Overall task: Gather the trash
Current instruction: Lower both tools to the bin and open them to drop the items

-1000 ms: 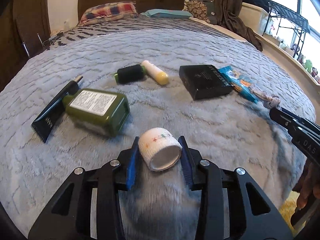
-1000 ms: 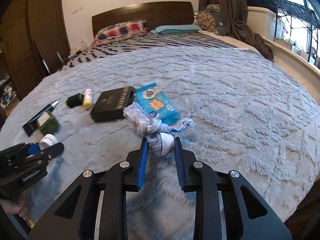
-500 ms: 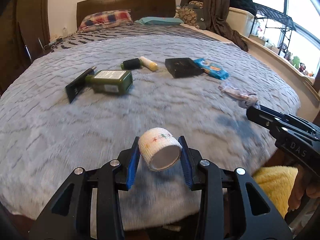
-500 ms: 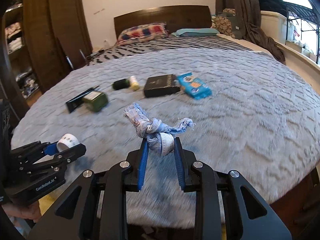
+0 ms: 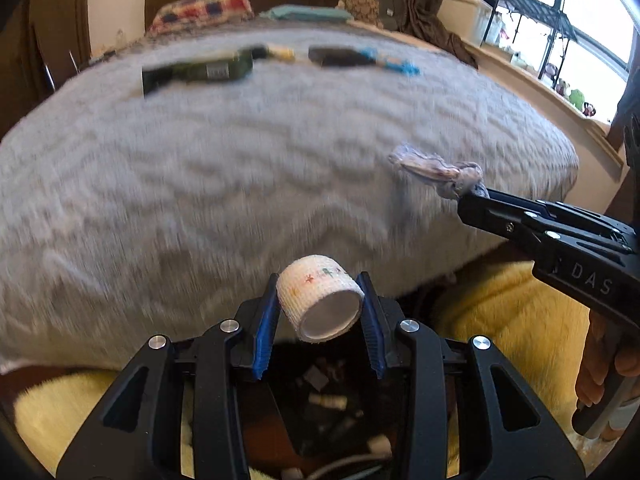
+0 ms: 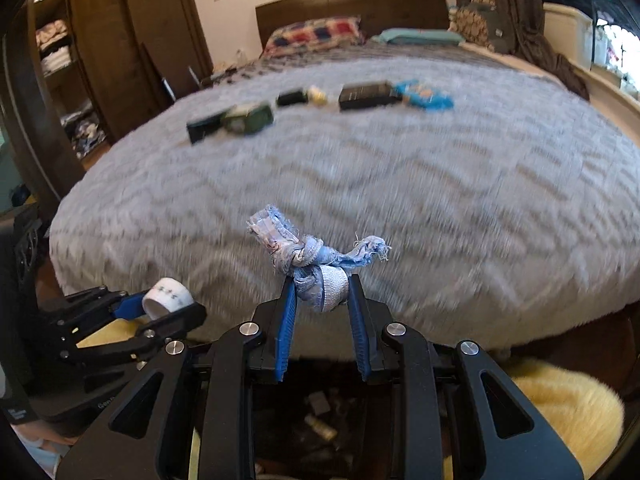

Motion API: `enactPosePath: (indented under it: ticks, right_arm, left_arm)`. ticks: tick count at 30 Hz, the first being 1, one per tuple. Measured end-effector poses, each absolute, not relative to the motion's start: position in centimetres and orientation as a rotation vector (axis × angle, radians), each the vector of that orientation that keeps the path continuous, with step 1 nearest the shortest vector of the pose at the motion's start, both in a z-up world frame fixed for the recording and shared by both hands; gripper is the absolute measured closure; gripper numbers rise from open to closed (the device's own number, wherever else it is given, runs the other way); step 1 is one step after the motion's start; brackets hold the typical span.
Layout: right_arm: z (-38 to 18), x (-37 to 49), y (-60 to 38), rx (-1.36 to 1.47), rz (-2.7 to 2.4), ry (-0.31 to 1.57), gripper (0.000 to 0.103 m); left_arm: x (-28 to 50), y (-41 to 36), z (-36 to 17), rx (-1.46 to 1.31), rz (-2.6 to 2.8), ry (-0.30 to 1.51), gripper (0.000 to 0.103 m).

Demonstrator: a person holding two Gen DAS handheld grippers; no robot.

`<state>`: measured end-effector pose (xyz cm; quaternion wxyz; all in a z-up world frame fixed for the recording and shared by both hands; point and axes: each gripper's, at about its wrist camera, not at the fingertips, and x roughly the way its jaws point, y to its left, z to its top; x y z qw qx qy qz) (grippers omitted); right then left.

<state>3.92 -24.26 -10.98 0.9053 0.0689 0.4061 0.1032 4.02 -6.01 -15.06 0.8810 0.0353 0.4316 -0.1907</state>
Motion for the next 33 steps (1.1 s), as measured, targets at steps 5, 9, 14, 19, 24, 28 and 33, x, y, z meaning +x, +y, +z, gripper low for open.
enactPosePath:
  ticks: [5,9,14,19,24,28,33]
  right_arm:
    - [-14.3,3.2,-23.4,0.135,0.225,0.93,0.076]
    - [-16.6,3.0,-23.0,0.129,0.23,0.992,0.076]
    - [-20.1,3.0,-22.4,0.136,0.24,1.089,0.076]
    - [-23.4,3.2,-22.2,0.15,0.241,1.199,0.076]
    - [-25.0,3.6,-22.2,0.151,0.224,1.257,0.076]
    - [-25.2,3.6,-21.7,0.141,0.229,1.263,0.074]
    - [-25.1,3.9,-21.1,0.124,0.235,1.257,0.072]
  left_arm:
    - [3.2,-5.8,-18.6,0.065,-0.399,0.991,0.067]
    - [3.2,-5.7,-21.2,0.067,-0.395,1.06,0.067]
    - [3.2,-5.8,-24.0,0.086,-0.39,1.134,0.067]
    - [3.4,-6.6,-26.7,0.088,-0.421,1.224,0.067]
    - [4.1,-6.7,-28.1,0.093,-0.415,1.271,0.067]
    - [4.2,-6.5,-29.1,0.076,-0.413,1.302,0.066]
    - [3.8,-6.4,-29.6,0.063,-0.405,1.319,0.066]
